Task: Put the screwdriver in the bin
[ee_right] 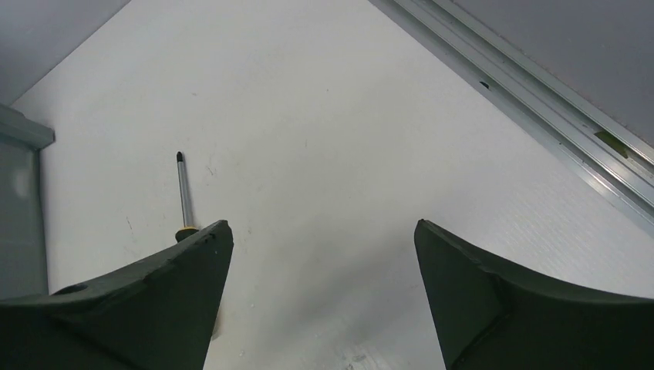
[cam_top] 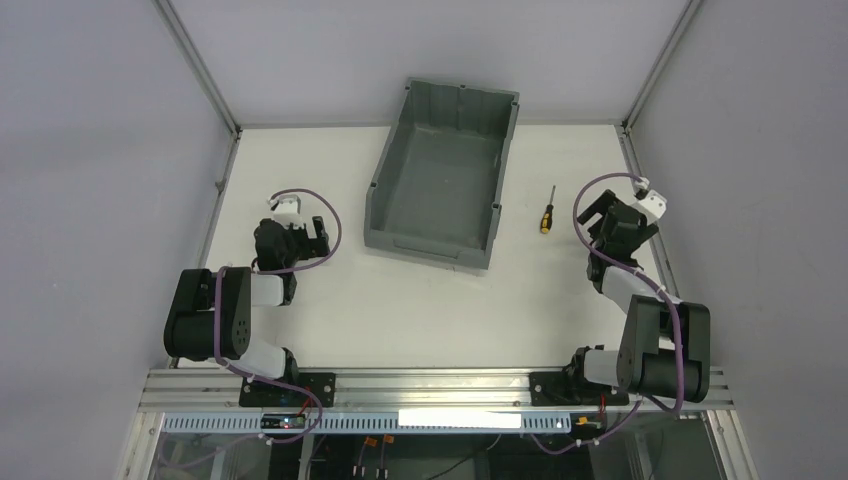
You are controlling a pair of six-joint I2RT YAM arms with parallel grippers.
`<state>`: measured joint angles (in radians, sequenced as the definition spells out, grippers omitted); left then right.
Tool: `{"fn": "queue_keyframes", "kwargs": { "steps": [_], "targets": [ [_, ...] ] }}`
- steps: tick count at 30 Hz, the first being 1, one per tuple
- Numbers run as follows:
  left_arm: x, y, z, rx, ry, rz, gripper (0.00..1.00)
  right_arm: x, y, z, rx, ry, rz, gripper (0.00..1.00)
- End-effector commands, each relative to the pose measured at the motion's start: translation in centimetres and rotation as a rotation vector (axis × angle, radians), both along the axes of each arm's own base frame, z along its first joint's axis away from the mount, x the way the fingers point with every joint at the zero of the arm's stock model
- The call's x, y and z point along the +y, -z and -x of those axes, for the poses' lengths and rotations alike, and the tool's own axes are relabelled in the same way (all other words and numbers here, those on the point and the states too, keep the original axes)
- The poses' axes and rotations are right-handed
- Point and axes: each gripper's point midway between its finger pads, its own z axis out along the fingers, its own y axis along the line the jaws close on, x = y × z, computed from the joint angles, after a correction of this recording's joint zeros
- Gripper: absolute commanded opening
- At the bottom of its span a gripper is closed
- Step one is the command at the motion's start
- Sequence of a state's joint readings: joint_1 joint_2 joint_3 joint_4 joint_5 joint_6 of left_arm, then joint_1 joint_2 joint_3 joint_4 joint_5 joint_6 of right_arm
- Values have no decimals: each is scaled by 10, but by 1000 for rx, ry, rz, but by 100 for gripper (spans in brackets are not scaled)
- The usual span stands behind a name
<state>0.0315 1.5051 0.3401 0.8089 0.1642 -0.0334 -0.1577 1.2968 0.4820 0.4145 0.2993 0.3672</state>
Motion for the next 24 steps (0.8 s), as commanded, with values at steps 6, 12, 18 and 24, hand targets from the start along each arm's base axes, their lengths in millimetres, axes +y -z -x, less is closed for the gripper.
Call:
{"fn": "queue_keyframes", "kwargs": {
  "steps": [6,12,18,24],
  "targets": [
    [-6,-16,-10,-57,28,-9,99,18,-18,-8,180,-123,-49,89],
    [-6,-16,-10,-57,28,-9,99,66,-30,-11,441,-357,-232,78],
    [-6,-16,-10,-58,28,-9,99,69,-31,-7,797,-249,-24,85],
    [-6,-16,-10,-57,29,-9,99,87,-3,-36,887,-313,-57,76]
  ]
}}
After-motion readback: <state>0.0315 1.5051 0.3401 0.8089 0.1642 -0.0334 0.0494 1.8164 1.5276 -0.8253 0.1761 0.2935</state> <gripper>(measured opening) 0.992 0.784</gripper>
